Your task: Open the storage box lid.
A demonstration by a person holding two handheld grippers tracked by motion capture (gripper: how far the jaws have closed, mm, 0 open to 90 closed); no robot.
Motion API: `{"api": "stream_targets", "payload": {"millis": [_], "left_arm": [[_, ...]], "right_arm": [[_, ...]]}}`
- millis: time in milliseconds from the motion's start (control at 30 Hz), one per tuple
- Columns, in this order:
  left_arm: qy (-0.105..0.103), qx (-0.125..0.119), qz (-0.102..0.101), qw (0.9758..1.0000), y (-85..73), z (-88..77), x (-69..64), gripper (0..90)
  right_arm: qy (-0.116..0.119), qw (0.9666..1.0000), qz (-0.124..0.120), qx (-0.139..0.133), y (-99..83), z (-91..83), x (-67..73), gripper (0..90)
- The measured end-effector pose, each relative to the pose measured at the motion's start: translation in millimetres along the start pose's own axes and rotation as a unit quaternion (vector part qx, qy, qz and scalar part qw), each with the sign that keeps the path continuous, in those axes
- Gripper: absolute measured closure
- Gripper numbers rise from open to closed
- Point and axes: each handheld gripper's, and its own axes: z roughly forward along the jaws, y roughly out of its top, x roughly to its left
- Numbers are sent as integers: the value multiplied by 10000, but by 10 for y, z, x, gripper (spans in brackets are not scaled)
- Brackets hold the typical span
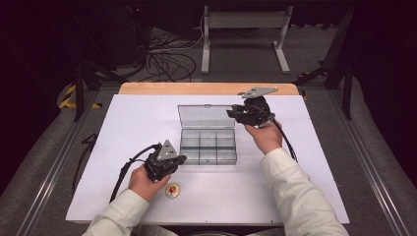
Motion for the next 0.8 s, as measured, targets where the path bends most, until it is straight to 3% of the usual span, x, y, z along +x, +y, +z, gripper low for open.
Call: {"api": "stream_targets", "payload": {"millis": [400,600,800], "left_arm": [[-20,-20,-17,10000,-1,5,-1,898],[-21,-22,5,10000,-1,12,-6,897],[-21,-27,-9,10000,-1,12,-4,897]], "right_arm": [[-33,9993,375,-80,26,111,-94,655],[-59,9994,335,-11,-3,208,-145,618],[-62,9989,469,-12,-50,325,-208,571]]}}
